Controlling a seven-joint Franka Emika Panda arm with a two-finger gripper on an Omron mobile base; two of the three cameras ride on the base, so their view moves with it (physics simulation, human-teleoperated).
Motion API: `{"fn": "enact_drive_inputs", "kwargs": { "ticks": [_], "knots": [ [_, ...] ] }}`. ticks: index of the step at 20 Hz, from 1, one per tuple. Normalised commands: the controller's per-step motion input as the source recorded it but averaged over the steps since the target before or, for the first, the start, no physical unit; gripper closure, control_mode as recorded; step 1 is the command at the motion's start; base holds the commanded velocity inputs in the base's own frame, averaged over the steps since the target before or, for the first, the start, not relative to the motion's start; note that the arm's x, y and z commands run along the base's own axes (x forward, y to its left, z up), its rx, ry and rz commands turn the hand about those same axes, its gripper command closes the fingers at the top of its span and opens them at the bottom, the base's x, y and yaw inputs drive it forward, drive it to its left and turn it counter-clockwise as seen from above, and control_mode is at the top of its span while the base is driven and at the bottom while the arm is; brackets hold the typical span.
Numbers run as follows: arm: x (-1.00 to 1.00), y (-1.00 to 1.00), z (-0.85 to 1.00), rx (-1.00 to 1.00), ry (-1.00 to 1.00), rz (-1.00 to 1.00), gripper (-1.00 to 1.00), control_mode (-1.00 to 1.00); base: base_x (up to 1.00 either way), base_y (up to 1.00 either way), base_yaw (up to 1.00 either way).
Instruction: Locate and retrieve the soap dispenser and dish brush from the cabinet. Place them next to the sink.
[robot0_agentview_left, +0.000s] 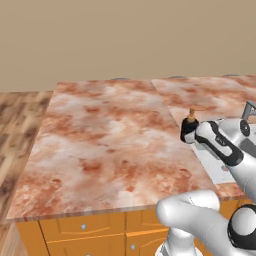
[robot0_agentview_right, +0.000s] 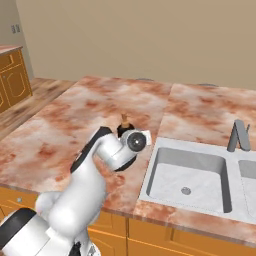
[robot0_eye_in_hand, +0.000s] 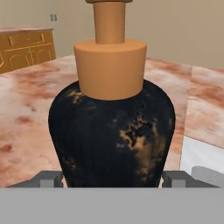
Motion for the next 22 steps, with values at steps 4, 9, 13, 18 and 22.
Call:
{"fn": "enact_drive_inputs", "kwargs": {
  "ticks": [4, 9, 13, 18, 22],
  "knots": [
    [0.55, -0.24, -0.60, -0.02, 0.05, 0.26, 1.00, -1.00, 0.00, 0.00, 0.00],
    [0.54, -0.01, -0.60, 0.03, -0.01, 0.27, 1.00, -1.00, 0.00, 0.00, 0.00],
    [0.27, -0.04, -0.43, -0.02, 0.01, 0.16, 1.00, -1.00, 0.00, 0.00, 0.00],
    [0.26, -0.17, -0.33, -0.03, 0.00, 0.10, 1.00, -1.00, 0.00, 0.00, 0.00],
    [0.30, -0.17, -0.23, 0.00, 0.00, 0.11, 1.00, -1.00, 0.00, 0.00, 0.00]
  ]
}}
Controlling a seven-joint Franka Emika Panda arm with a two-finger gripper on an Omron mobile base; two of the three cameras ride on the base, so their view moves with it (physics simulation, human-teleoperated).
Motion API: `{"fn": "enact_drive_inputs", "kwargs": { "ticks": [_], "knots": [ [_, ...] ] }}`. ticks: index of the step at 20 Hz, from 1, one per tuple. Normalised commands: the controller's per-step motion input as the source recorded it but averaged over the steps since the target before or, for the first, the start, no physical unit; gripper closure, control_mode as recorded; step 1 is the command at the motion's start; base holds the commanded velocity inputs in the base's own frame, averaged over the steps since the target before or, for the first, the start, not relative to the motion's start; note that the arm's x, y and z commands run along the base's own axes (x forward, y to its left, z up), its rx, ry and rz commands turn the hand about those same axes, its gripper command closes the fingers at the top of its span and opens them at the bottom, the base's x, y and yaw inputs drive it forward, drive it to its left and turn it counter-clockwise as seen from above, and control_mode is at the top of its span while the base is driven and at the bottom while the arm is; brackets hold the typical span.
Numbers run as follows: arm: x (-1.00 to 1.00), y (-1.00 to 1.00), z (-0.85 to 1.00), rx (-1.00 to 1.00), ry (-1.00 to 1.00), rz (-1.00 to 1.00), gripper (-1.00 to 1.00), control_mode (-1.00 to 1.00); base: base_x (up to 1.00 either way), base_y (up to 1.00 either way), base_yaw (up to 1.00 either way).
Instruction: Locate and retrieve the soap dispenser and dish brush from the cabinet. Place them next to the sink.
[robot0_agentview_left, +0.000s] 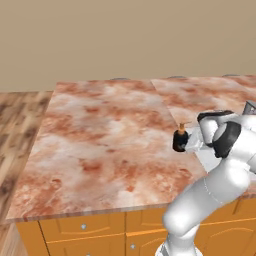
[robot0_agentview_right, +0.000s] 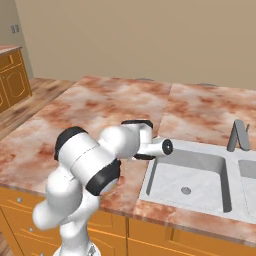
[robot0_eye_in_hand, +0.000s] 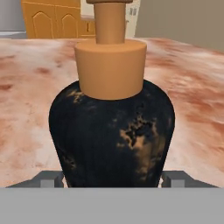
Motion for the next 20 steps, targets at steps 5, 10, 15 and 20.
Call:
{"fn": "enact_drive_inputs", "kwargs": {
  "ticks": [5, 10, 15, 20],
  "knots": [
    [0.32, -0.12, -0.26, 0.00, 0.03, 0.10, 1.00, -1.00, 0.00, 0.00, 0.00],
    [0.41, -0.18, -0.26, 0.00, 0.04, 0.11, 1.00, -1.00, 0.00, 0.00, 0.00],
    [0.37, -0.25, -0.32, 0.00, 0.00, 0.13, 1.00, -1.00, 0.00, 0.00, 0.00],
    [0.12, -0.23, -0.22, 0.01, 0.01, 0.12, 1.00, -1.00, 0.00, 0.00, 0.00]
  ]
}}
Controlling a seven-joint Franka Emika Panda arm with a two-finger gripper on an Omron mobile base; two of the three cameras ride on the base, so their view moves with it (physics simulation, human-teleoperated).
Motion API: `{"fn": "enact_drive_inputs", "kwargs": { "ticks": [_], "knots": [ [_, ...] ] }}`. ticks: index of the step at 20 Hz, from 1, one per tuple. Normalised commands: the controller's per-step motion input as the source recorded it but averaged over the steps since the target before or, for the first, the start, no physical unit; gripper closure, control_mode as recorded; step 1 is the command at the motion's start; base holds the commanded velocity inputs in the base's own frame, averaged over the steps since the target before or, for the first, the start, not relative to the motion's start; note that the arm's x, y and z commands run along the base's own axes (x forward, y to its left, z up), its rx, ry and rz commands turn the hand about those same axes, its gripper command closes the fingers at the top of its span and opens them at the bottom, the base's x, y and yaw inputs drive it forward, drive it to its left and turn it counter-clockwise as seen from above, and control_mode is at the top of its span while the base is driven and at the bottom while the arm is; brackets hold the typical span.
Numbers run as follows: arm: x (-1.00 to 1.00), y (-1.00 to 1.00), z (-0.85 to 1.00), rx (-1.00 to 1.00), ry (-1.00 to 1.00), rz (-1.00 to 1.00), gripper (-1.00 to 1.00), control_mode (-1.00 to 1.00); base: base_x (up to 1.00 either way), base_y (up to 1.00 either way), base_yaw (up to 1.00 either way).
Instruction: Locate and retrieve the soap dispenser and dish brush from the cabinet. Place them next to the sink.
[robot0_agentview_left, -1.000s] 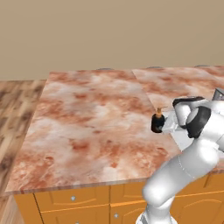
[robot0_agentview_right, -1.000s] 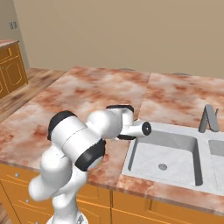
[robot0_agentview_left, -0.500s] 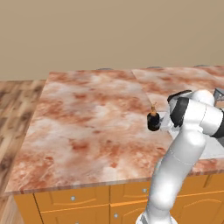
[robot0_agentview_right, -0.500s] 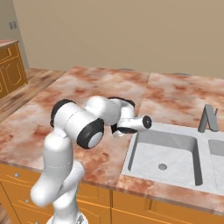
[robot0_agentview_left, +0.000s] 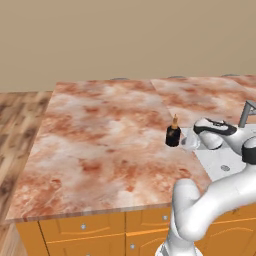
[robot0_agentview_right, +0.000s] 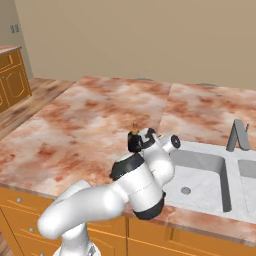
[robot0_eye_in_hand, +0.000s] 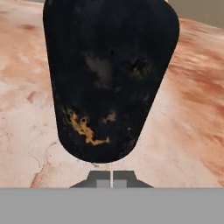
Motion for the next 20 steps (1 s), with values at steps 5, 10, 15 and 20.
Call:
{"fn": "enact_drive_inputs", "kwargs": {
  "ticks": [5, 10, 15, 20],
  "knots": [
    [-0.13, -0.01, 0.37, -0.06, 0.12, -0.01, -1.00, -1.00, 0.00, 0.00, 0.00],
    [-0.40, 0.08, 0.37, -0.06, 0.20, -0.10, -1.00, -1.00, 0.00, 0.00, 0.00],
    [-0.54, 0.37, 0.02, -0.09, 0.19, -0.13, -1.00, -1.00, 0.00, 0.00, 0.00],
    [-0.54, 0.28, 0.00, -0.10, 0.13, -0.17, -1.00, -1.00, 0.00, 0.00, 0.00]
  ]
}}
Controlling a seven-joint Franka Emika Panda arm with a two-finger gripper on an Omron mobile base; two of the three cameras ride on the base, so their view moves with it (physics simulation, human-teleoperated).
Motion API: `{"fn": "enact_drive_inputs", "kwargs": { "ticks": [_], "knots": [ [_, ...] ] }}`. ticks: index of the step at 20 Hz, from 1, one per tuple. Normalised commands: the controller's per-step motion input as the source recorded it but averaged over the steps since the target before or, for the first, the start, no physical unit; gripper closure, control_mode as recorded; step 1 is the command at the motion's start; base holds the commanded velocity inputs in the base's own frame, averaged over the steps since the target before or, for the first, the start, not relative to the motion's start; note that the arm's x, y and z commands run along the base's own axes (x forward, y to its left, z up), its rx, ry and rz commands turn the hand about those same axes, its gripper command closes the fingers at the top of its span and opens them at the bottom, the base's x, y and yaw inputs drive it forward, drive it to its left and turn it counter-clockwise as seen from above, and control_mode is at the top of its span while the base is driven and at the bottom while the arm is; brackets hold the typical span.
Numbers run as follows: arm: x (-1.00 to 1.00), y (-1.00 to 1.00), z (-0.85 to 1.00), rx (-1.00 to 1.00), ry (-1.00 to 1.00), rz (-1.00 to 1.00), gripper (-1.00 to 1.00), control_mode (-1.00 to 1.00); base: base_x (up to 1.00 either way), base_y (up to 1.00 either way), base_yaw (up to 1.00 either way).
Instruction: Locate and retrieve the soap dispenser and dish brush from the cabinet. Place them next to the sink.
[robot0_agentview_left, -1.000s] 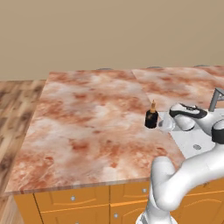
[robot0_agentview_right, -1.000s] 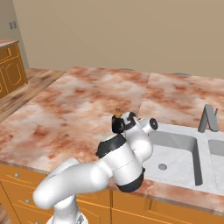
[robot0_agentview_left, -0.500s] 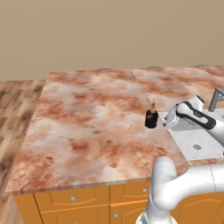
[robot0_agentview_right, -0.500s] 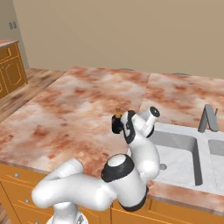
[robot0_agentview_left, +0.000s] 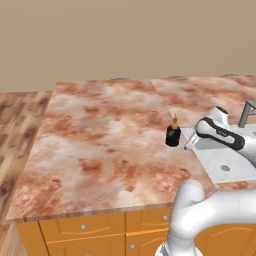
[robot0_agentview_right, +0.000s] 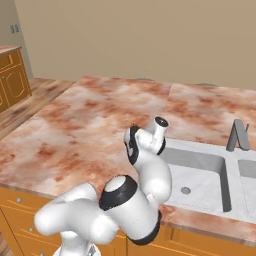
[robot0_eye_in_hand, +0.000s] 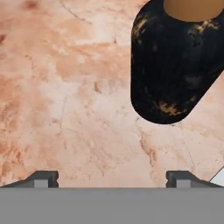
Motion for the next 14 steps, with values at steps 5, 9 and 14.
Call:
{"fn": "enact_drive_inputs", "kwargs": {
  "ticks": [5, 9, 14],
  "knots": [
    [-0.20, 0.09, 0.12, -0.23, 0.14, -0.17, -1.00, -1.00, 0.00, 0.00, 0.00],
    [-0.16, 0.41, 0.31, -0.31, 0.09, -0.07, -1.00, -1.00, 0.00, 0.00, 0.00],
    [-0.23, 0.47, 0.37, -0.28, 0.02, -0.08, -1.00, -1.00, 0.00, 0.00, 0.00]
  ]
}}
